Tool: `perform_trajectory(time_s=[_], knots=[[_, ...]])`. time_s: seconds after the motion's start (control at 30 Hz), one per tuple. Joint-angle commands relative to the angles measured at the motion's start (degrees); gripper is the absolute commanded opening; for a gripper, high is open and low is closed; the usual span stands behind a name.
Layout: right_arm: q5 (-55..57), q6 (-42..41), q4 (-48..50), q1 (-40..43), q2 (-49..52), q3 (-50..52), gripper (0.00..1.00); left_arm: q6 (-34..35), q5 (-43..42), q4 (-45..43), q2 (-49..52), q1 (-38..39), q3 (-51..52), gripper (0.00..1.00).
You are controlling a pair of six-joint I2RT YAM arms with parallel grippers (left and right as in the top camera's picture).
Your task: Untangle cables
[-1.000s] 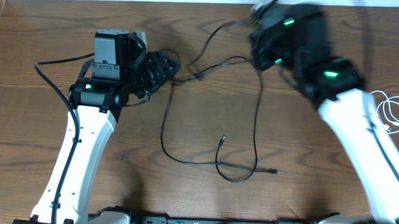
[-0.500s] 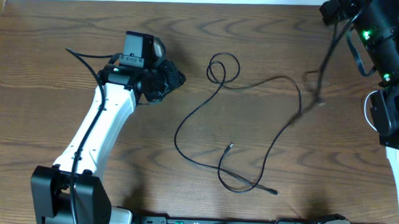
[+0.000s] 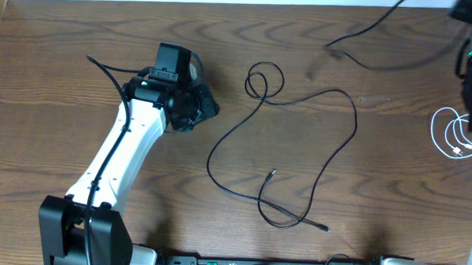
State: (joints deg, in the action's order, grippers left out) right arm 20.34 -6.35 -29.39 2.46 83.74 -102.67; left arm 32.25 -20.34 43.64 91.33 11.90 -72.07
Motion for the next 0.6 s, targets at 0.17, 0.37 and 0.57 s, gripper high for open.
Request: perform_trajectory(time_s=[0.17, 0.37, 0.57], knots=[[1.31, -4.37, -5.7, 16.46, 6.51, -0.39, 0.01, -2.93, 6.54, 3.26, 0.04, 0.13, -0.37, 0.46], [-0.83, -4.35, -14.21, 21.24, 12.92, -0.39, 0.01, -2.91, 6.51, 4.02, 0.04, 0.13, -0.37, 0.46], [-0.83, -4.35, -20.87, 23.43, 21.66, -0.39, 0.01, -2.91, 6.51, 5.18, 0.04, 0.13, -0.37, 0.46]])
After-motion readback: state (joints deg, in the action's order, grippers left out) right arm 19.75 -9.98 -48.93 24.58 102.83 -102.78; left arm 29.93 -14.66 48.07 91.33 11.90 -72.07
